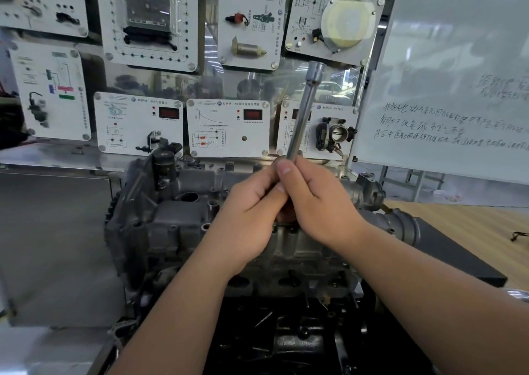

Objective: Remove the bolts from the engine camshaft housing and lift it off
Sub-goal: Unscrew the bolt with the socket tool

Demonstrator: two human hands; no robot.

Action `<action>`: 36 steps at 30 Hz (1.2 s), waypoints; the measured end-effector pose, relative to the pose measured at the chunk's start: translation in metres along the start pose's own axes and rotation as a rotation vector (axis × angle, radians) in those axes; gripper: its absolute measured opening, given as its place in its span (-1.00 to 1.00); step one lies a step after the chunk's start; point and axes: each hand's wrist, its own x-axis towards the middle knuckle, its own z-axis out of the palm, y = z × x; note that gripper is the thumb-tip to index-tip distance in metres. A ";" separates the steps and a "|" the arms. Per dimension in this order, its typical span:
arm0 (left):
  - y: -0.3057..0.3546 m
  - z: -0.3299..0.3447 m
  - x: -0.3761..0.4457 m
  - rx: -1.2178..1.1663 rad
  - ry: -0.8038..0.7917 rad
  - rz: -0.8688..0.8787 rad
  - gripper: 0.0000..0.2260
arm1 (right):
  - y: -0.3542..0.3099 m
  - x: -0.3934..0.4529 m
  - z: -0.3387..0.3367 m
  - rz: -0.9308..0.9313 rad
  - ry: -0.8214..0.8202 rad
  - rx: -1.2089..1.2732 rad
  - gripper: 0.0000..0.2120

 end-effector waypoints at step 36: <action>-0.002 0.006 -0.008 0.166 0.158 0.095 -0.84 | 0.001 -0.005 0.001 -0.024 -0.094 0.144 -0.77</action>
